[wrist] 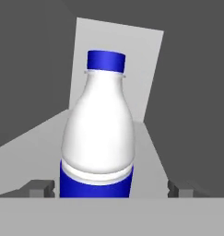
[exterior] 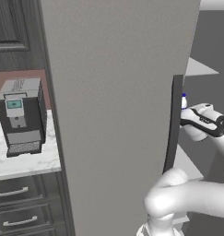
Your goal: Take the bottled waters from the counter and place them in the freezer to freeze. Close the freezer door after placing the bottles.
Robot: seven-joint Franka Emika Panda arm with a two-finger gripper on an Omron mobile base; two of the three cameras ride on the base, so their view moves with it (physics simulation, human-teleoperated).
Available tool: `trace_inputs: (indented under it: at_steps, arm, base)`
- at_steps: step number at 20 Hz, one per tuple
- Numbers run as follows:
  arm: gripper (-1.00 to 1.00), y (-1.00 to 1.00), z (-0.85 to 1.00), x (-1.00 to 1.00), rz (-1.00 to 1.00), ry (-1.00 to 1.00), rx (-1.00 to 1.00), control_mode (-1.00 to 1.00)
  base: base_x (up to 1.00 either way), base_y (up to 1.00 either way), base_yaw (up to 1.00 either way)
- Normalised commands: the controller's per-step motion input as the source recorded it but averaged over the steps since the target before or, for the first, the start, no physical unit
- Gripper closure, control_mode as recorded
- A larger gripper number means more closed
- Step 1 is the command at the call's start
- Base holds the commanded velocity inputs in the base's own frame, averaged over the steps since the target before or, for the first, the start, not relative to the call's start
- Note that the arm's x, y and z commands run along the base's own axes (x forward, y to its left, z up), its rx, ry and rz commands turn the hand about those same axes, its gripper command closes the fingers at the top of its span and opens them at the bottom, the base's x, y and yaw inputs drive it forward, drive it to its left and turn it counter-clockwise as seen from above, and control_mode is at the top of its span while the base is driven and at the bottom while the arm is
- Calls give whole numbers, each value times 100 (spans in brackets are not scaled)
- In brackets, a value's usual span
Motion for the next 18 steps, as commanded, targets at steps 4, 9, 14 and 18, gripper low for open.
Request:
trace_inputs:
  at_steps: [4,9,14,18]
  arm:
    - [-100,0,0,-13,0,-1,0,-100]
    - [-100,0,14,-29,-1,-3,0,-100]
    - [-100,0,42,-55,-5,0,0,-100]
    - [-100,0,42,-64,-11,0,0,-100]
  base:
    - [0,0,0]
    - [0,0,0]
    - [0,0,0]
    - [0,0,0]
